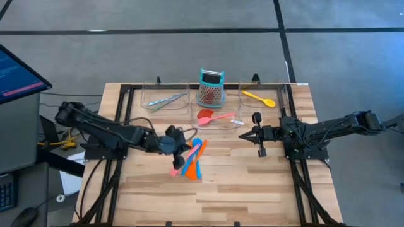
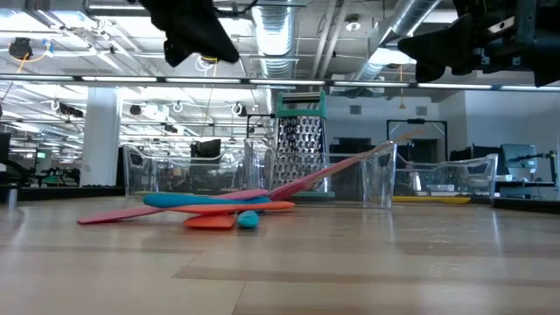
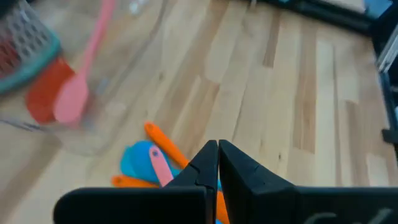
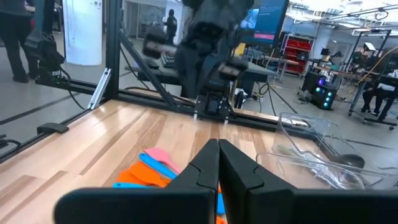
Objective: Pick & Place Kitchen Items
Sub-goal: Put the pink spatula into the middle transparent bin
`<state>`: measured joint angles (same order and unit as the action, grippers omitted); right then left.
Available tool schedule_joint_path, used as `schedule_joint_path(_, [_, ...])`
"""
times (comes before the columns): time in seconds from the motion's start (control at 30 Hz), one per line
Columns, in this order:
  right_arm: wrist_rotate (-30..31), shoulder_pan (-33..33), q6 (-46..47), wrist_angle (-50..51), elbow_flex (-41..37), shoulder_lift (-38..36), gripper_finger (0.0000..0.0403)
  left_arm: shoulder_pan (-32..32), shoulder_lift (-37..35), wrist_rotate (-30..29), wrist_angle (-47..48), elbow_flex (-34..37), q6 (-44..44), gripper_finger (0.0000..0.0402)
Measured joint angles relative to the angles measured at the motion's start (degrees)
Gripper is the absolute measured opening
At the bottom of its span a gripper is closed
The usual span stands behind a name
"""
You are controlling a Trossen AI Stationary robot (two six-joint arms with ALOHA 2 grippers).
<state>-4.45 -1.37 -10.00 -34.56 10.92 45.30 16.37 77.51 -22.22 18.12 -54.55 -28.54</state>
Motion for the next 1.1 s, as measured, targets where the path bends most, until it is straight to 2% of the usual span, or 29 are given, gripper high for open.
schedule_joint_path(0.27, [0.02,0.0,-0.01,1.31,0.0,0.01,0.0,2.49,12.04,-0.03,0.89,-7.86,-2.1,0.0001])
schedule_joint_path(0.37, [0.02,0.0,0.0,1.4,0.0,0.02,0.0,2.46,13.74,0.61,8.31,-11.28,-4.81,0.0001])
schedule_joint_path(0.5, [0.02,0.0,0.0,2.6,0.0,0.02,0.0,1.95,14.97,2.09,20.38,-12.97,-14.87,0.0001])
schedule_joint_path(0.57, [0.08,0.0,0.0,3.79,0.0,0.02,0.0,1.89,15.45,3.73,22.54,-13.04,-17.6,0.0001])
schedule_joint_path(0.73, [2.81,0.0,-0.13,4.81,0.0,0.3,0.0,1.93,16.27,7.87,22.56,-11.86,-17.91,0.0001])
schedule_joint_path(0.9, [3.65,0.0,-0.44,5.35,0.0,1.56,0.0,2.04,16.27,8.28,22.32,-8.58,-14.47,0.0012])
schedule_joint_path(1.1, [3.67,0.0,-0.44,5.48,0.0,3.93,0.0,1.5,16.27,7.58,19.55,-3.82,-10.64,0.0048])
